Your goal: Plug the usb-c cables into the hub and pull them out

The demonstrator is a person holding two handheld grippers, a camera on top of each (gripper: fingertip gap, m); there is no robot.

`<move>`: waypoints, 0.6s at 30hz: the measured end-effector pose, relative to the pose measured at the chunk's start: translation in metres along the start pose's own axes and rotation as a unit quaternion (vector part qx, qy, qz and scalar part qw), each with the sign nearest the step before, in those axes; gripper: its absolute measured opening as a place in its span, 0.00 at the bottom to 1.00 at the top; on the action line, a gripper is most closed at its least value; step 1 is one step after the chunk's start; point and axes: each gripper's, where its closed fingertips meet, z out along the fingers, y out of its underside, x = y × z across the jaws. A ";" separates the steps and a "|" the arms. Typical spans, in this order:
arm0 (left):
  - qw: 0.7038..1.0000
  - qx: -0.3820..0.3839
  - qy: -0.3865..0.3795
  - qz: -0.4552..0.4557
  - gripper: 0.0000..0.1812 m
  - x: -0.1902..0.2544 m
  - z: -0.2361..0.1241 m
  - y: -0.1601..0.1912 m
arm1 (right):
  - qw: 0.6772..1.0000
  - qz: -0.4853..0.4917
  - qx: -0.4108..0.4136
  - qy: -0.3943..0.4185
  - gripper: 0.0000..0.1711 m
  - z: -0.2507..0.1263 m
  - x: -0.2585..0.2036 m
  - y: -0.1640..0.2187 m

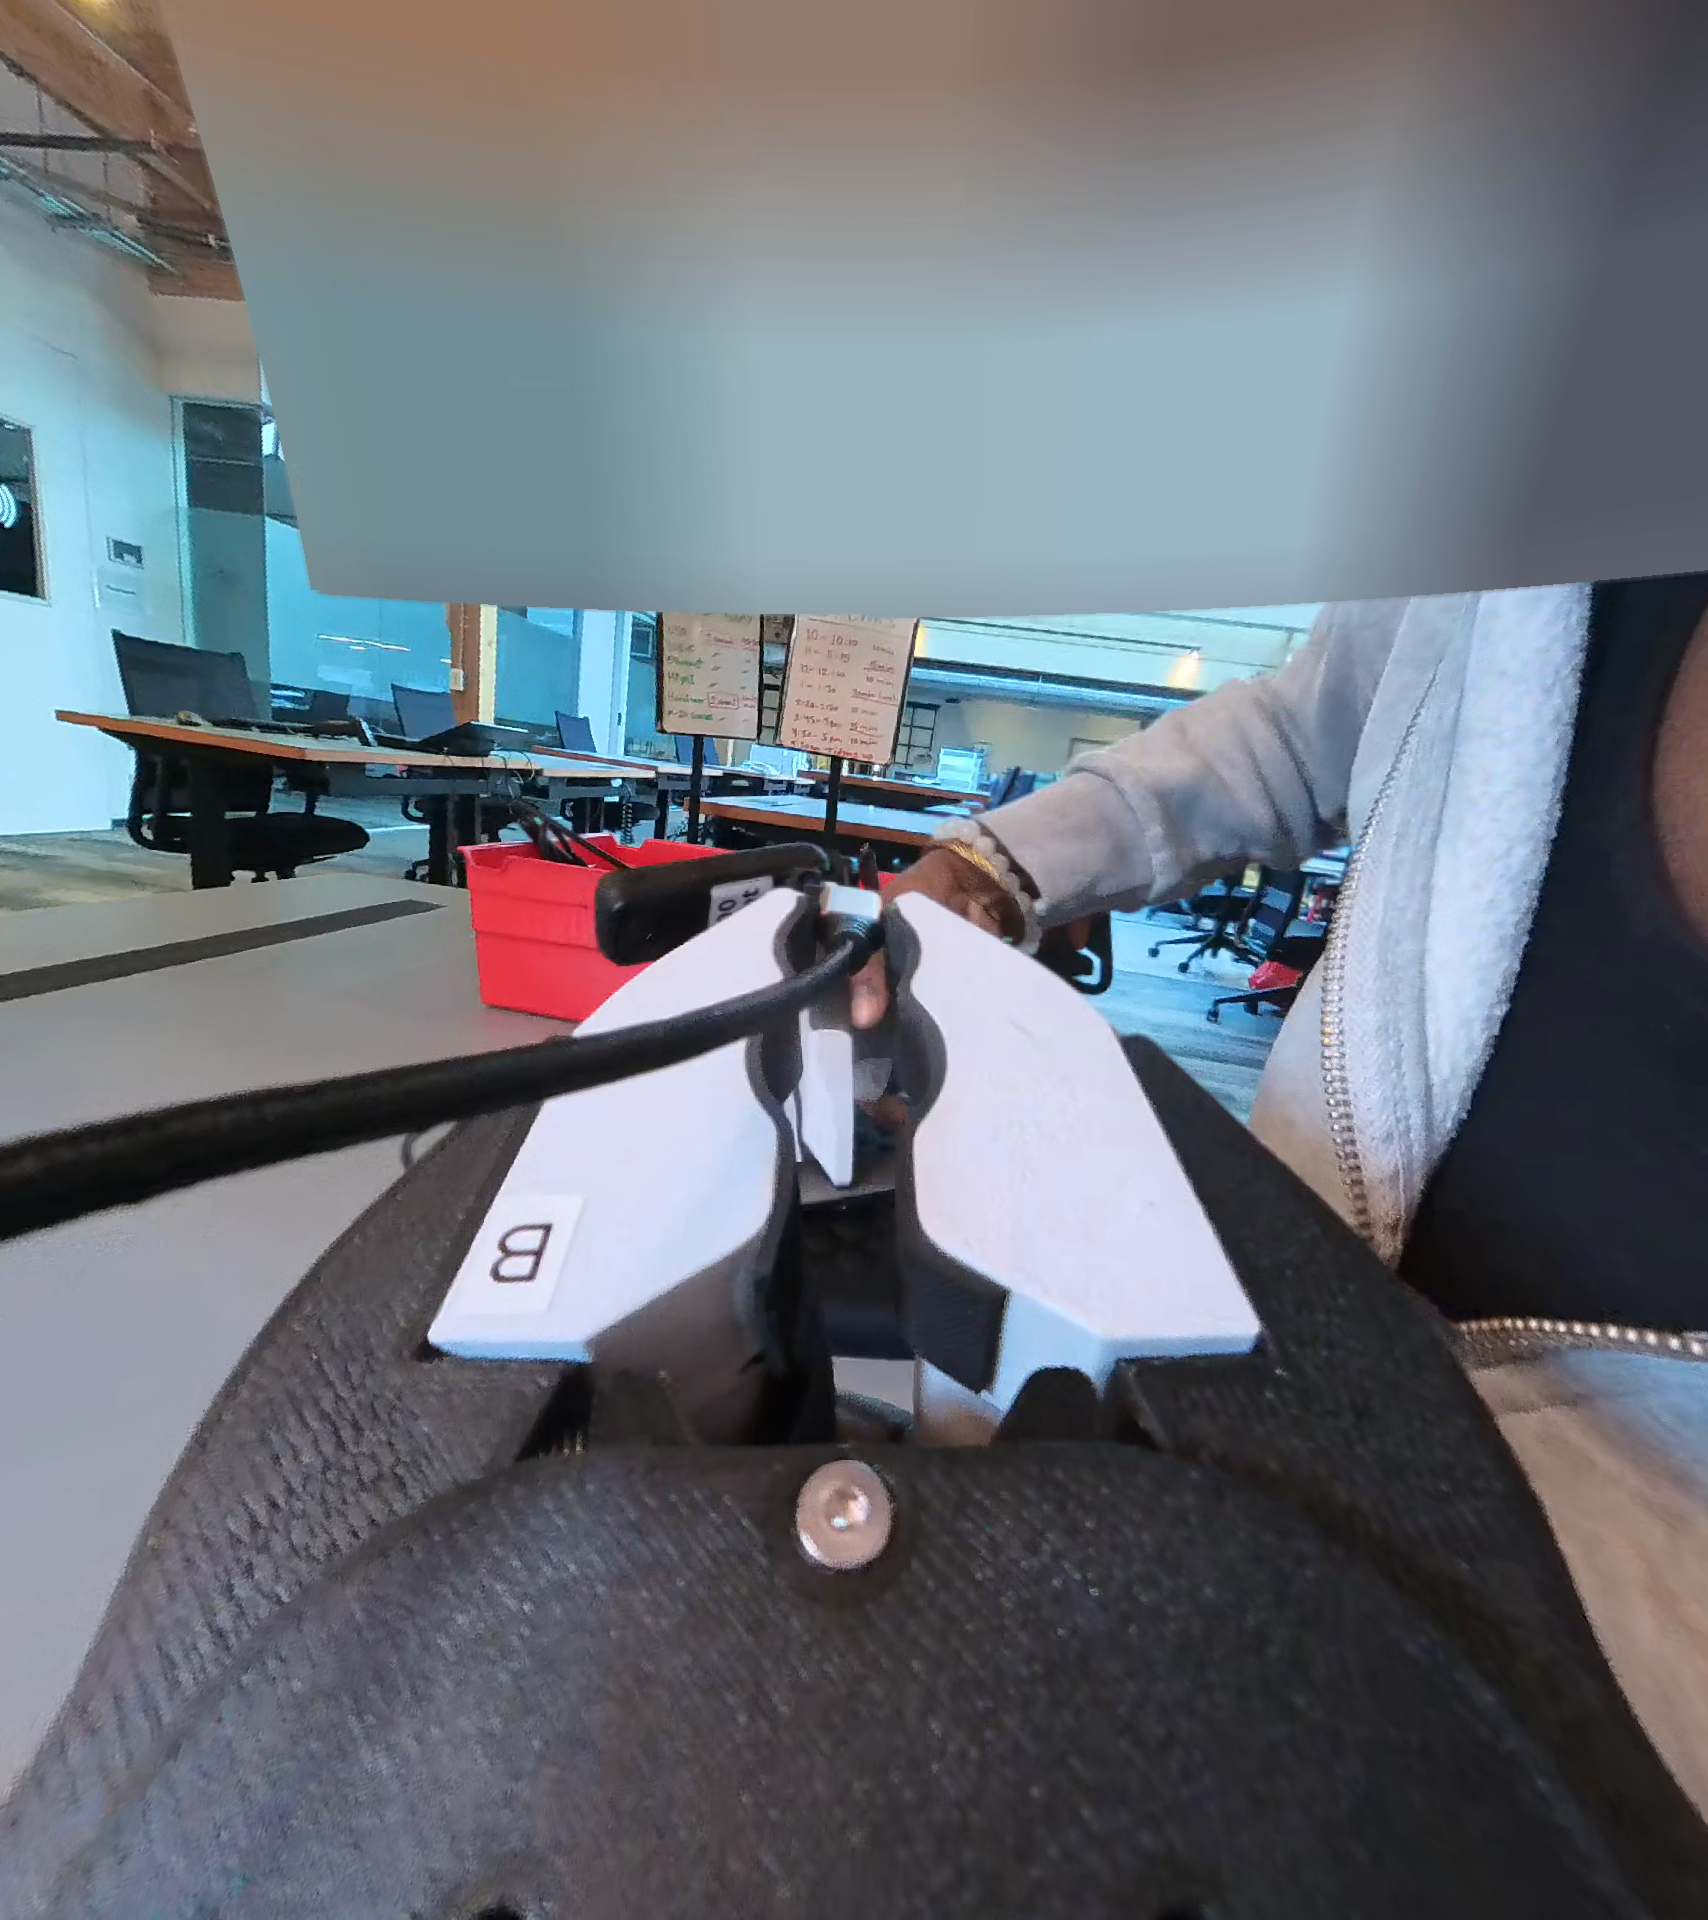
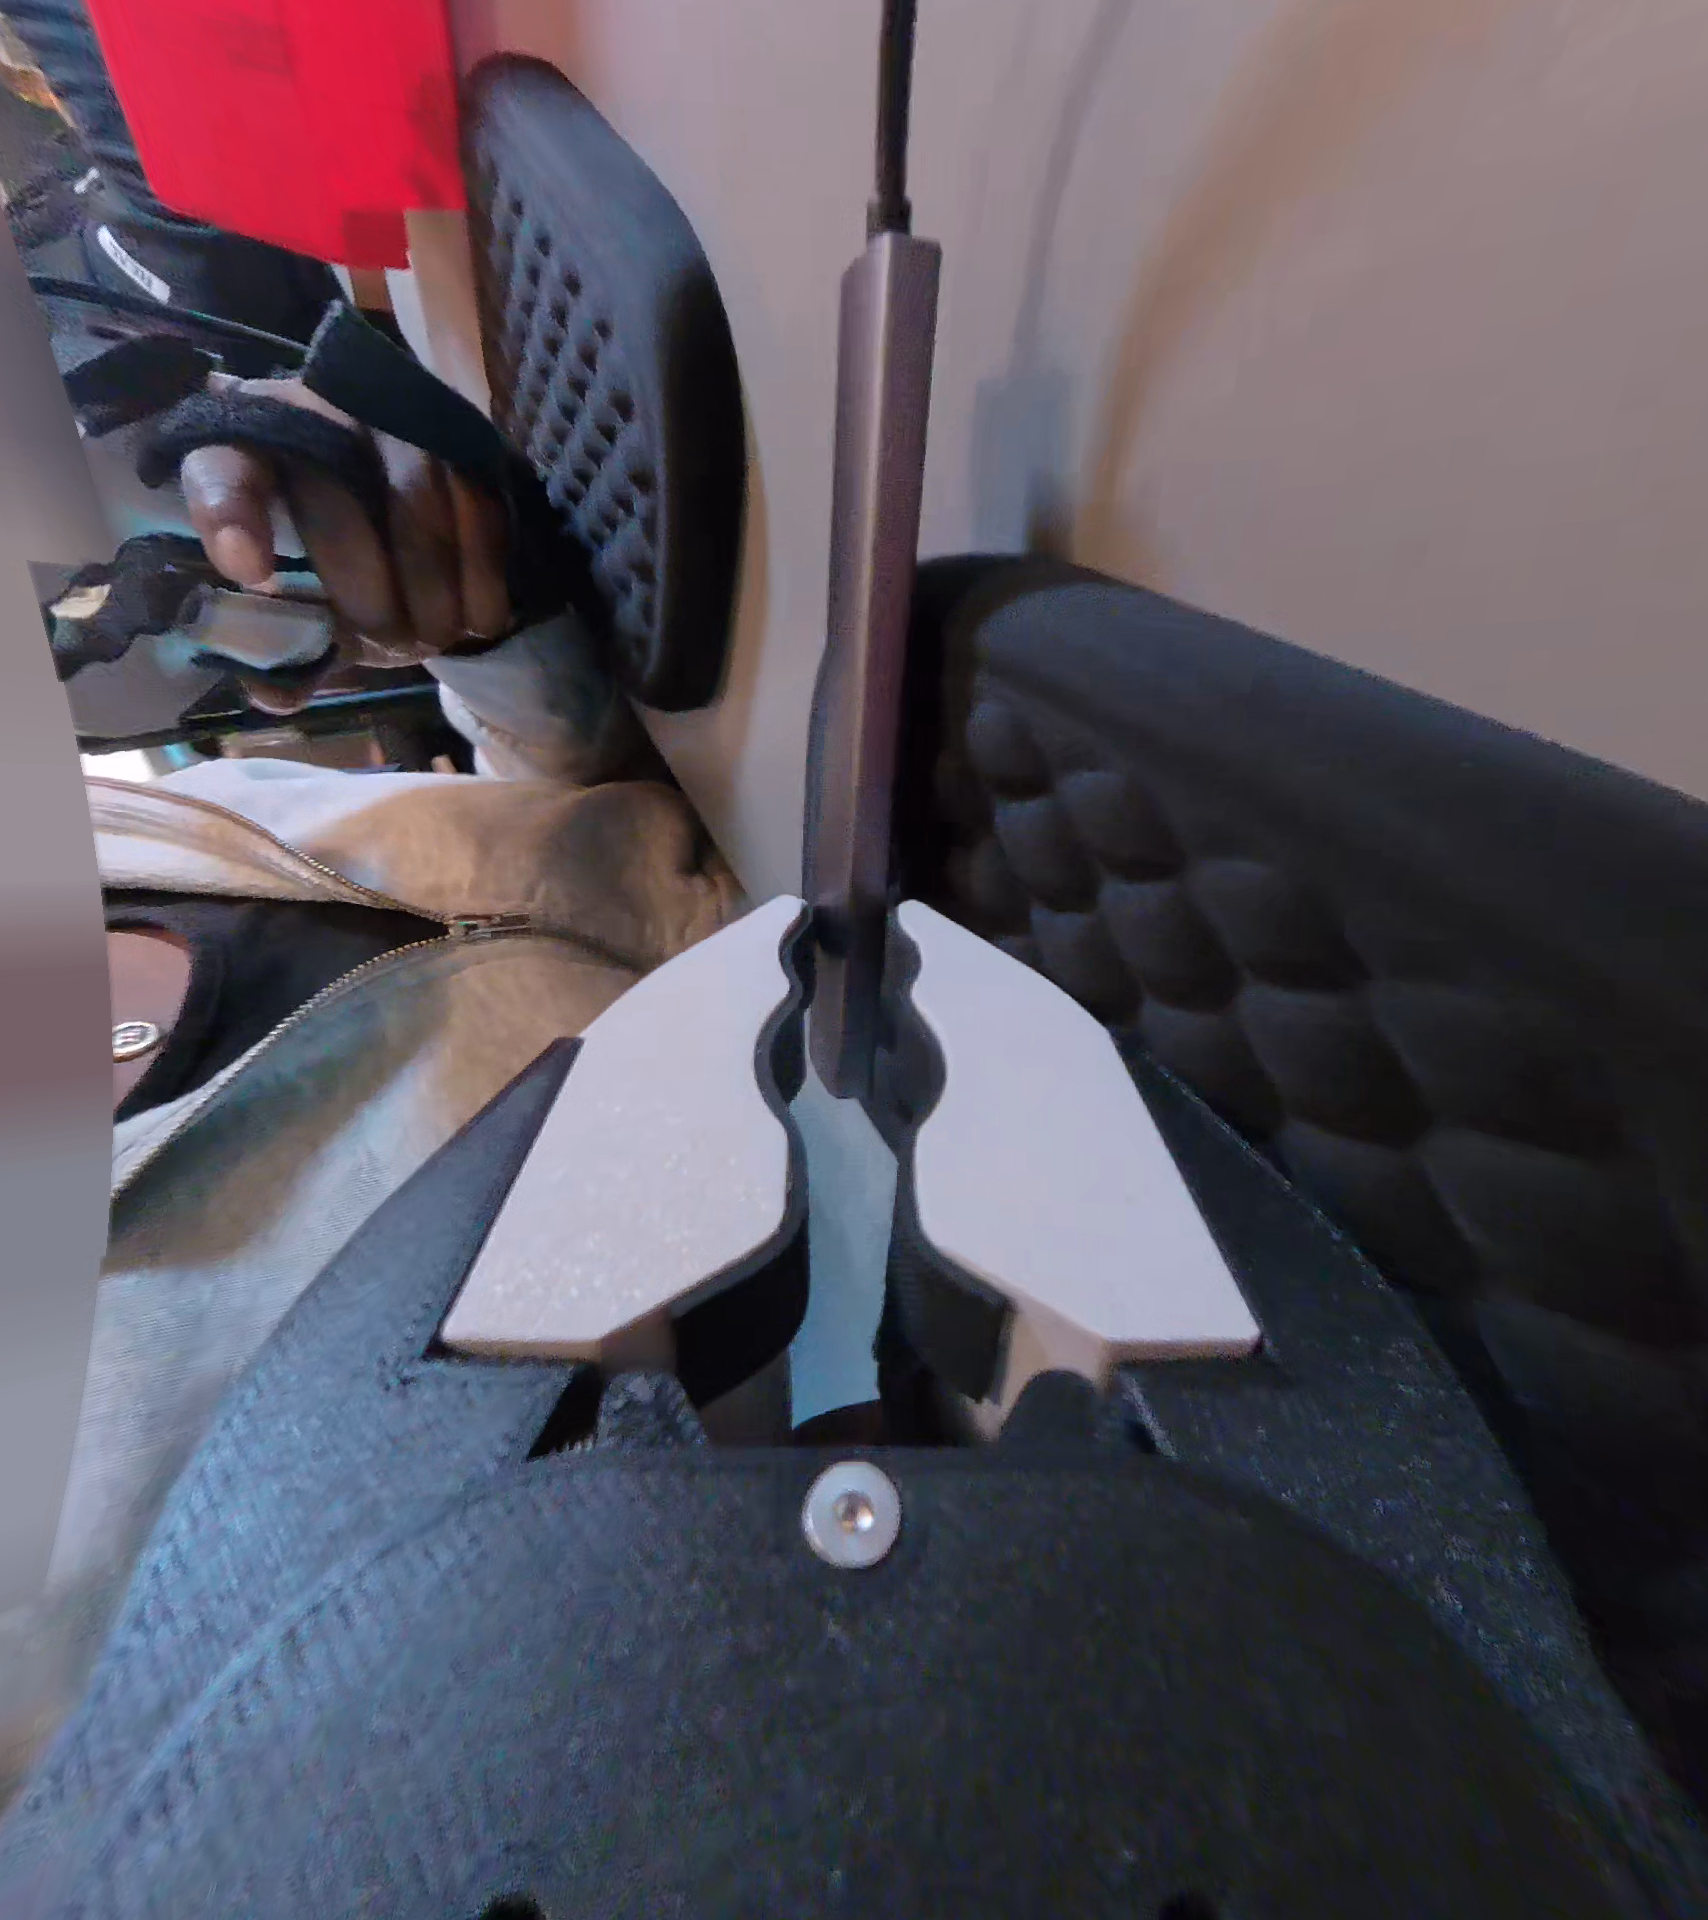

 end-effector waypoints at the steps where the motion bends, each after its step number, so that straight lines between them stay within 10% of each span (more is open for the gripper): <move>1: 1.000 0.001 -0.002 0.001 0.07 -0.001 0.000 0.000 | 0.999 -0.023 0.023 0.019 0.06 -0.003 0.001 -0.004; 7: 1.000 -0.003 -0.008 0.005 0.07 -0.003 0.002 0.002 | 0.863 -0.314 0.044 0.394 0.05 -0.051 0.013 -0.023; 11: 1.000 -0.008 -0.008 0.005 0.07 -0.003 0.003 0.004 | 0.792 -0.374 -0.023 0.482 0.05 -0.039 0.033 -0.010; 18: 0.999 -0.037 -0.025 0.017 0.07 -0.005 0.007 0.012 | 0.854 -0.328 -0.001 0.403 0.05 -0.033 0.030 -0.013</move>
